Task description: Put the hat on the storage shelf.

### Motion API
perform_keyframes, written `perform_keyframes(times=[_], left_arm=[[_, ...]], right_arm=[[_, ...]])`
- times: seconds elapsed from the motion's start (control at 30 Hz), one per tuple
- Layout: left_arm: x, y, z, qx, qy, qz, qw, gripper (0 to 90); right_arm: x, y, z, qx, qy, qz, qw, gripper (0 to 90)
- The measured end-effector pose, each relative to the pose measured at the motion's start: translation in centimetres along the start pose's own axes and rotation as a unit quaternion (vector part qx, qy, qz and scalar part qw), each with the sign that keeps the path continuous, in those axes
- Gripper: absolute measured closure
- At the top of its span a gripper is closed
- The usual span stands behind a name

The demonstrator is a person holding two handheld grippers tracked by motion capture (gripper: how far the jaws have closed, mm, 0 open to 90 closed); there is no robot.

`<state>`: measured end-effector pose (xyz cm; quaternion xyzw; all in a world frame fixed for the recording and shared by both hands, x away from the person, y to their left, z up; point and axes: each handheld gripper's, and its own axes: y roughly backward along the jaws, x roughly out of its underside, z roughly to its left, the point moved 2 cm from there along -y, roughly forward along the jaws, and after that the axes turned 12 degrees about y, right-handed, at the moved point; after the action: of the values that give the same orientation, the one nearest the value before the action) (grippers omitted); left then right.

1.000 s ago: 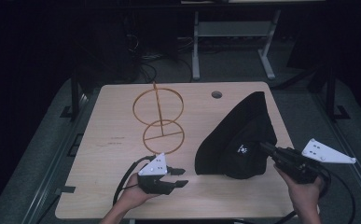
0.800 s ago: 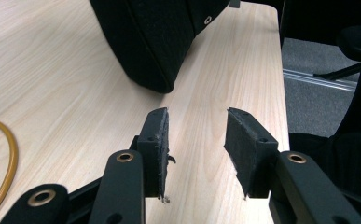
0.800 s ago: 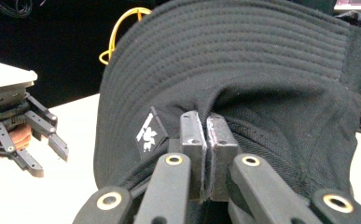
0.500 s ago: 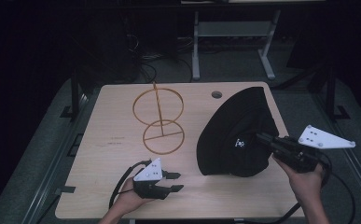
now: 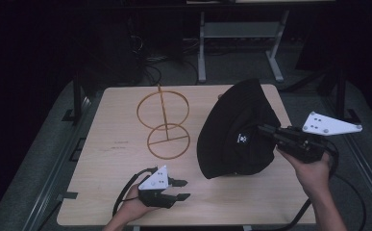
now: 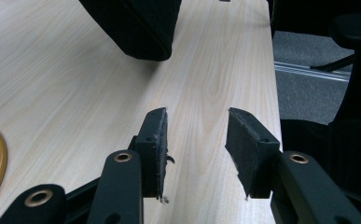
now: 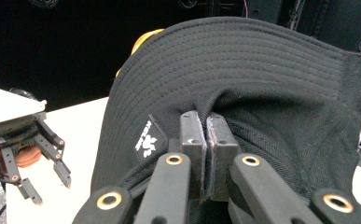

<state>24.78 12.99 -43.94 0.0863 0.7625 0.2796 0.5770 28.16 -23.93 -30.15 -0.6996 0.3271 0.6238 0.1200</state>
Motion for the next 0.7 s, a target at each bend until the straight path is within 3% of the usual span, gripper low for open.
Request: perform_keyframes(times=[0.7], left_arm=[[0.4,-0.9,-0.1,-0.001,-0.001,0.009,1.0000,48.8]], right_arm=[[-3.9,-3.5,-1.6,-0.036,0.020,-0.007,0.9991,87.7]])
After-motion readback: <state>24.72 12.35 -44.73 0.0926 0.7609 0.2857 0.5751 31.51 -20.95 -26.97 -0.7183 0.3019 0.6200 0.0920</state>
